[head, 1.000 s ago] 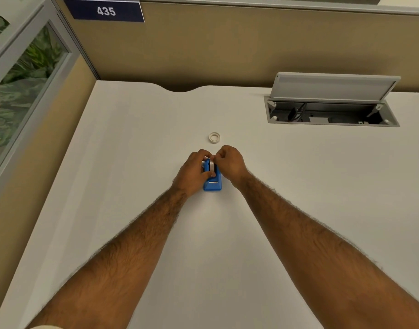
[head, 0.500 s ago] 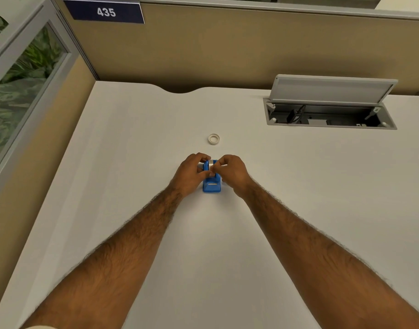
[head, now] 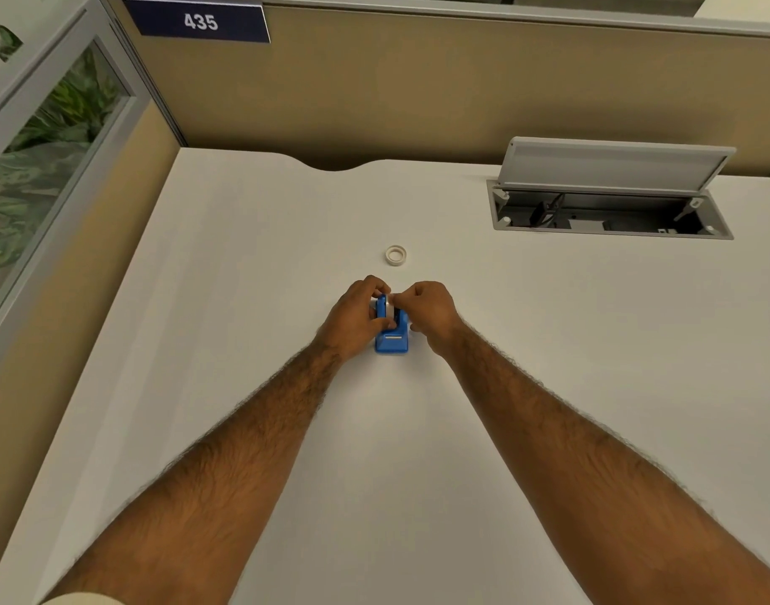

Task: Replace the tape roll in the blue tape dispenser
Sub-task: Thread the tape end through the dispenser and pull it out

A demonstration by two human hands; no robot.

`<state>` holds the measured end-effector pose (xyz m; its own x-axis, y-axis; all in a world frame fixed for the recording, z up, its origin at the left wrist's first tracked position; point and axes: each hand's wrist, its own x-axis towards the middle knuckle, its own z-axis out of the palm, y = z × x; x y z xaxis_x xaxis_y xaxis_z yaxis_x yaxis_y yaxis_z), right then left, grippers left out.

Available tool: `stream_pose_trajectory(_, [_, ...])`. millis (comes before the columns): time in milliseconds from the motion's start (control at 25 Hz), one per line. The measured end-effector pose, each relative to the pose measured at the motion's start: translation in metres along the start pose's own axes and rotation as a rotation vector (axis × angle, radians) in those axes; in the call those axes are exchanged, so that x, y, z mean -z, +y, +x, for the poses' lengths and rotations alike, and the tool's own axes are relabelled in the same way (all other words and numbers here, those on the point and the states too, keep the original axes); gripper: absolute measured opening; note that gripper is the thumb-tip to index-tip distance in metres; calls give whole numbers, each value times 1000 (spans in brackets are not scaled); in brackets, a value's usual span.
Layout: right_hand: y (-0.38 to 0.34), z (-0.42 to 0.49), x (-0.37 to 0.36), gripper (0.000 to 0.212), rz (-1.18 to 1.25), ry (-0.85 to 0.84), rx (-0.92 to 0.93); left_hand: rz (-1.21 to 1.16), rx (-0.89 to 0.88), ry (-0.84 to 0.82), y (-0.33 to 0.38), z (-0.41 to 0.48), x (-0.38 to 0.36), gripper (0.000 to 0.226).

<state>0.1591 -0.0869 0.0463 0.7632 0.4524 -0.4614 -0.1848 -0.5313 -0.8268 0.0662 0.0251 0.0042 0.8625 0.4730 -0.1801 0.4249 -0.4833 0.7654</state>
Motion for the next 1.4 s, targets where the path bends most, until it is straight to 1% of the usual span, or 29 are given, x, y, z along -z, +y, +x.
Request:
stream_pose_trajectory(120, [3,-2,2,22,-10,-6,-7,-61,-2,-2,-1,-1,3,46])
stream_pose_trajectory(280, [4,-3,2,16,-17,-1,-11,-74,-5,10,-1,-4,3,41])
stream_pose_trajectory(520, [-2,-1,0,24,7,34,-18,-67,-3,7,2,-5,2,41])
stream_pose_trajectory(720, [2,-4,4,18,-15,-22,-10,-79,0,7,2,-4,2,43])
stream_pose_trajectory(880, [4,-4,3,26,-67,-31,-5,-44,-16,5,3,-4,1,46])
stream_pose_trajectory(1080, [-1,3,-2,31,-53,13,24,-12,-18,19,5,-6,1,46])
stream_pose_trajectory(1200, [0,4,-1,27,-49,27,31,-59,14,-4,6,-7,4,49])
stream_pose_trajectory(1280, [3,3,0,25,-40,11,20,-97,31,-5,7,-6,7,46])
stream_pose_trajectory(1400, [8,1,1,16,-41,19,30,-82,27,-3,8,-5,8,43])
